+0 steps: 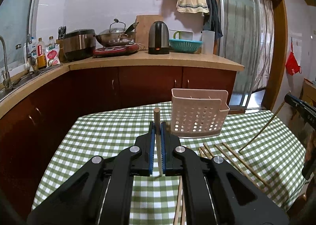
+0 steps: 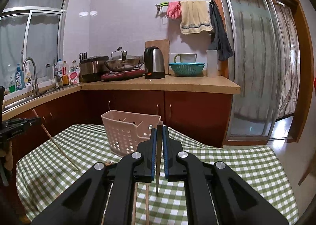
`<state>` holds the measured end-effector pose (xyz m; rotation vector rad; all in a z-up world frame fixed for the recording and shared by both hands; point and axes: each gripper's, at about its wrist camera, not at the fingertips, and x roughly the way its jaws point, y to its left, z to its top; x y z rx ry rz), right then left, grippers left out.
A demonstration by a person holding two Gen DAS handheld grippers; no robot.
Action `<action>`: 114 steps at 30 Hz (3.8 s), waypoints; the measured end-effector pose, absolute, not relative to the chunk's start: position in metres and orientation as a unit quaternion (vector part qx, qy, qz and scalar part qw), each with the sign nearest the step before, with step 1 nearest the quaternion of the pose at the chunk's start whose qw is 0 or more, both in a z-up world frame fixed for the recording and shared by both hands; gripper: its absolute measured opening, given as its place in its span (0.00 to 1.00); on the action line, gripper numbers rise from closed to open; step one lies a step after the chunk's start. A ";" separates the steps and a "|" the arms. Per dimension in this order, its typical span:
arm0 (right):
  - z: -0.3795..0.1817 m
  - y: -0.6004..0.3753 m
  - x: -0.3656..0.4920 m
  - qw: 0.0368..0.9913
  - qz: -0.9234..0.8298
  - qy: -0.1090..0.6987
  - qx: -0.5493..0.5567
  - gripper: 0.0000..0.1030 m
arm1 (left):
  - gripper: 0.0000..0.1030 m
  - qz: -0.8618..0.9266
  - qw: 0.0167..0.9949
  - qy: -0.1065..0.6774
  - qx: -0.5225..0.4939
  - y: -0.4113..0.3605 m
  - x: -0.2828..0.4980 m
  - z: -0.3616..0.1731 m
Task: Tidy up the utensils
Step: 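Lift both held chopsticks and carry them toward the pink utensil basket, then lower both chopsticks into the basket and open both tools, then return both tools to the loose chopsticks and close each on one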
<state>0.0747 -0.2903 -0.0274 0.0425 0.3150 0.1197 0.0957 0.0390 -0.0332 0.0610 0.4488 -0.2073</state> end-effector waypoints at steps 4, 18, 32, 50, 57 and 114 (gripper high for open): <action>-0.032 -0.289 0.088 0.985 0.059 0.162 0.021 0.07 | 0.06 -0.103 0.970 0.218 0.030 0.037 0.102 -0.034; 0.016 -0.281 0.103 0.989 0.092 0.108 0.028 0.07 | 0.06 -0.141 0.972 0.185 0.013 0.031 0.126 0.005; 0.059 -0.273 0.168 0.992 0.109 0.048 0.038 0.07 | 0.06 -0.156 0.984 0.080 -0.003 -0.008 0.191 0.088; -0.022 -0.268 0.230 0.979 0.118 0.152 0.074 0.07 | 0.06 -0.151 0.966 0.210 0.000 -0.038 0.279 -0.020; -0.014 -0.272 0.229 0.981 0.101 0.149 0.071 0.41 | 0.43 -0.147 0.966 0.210 0.003 -0.036 0.277 -0.024; -0.194 -0.290 0.003 0.944 0.083 0.316 0.057 0.08 | 0.54 -0.057 0.943 0.326 0.036 0.043 0.050 -0.173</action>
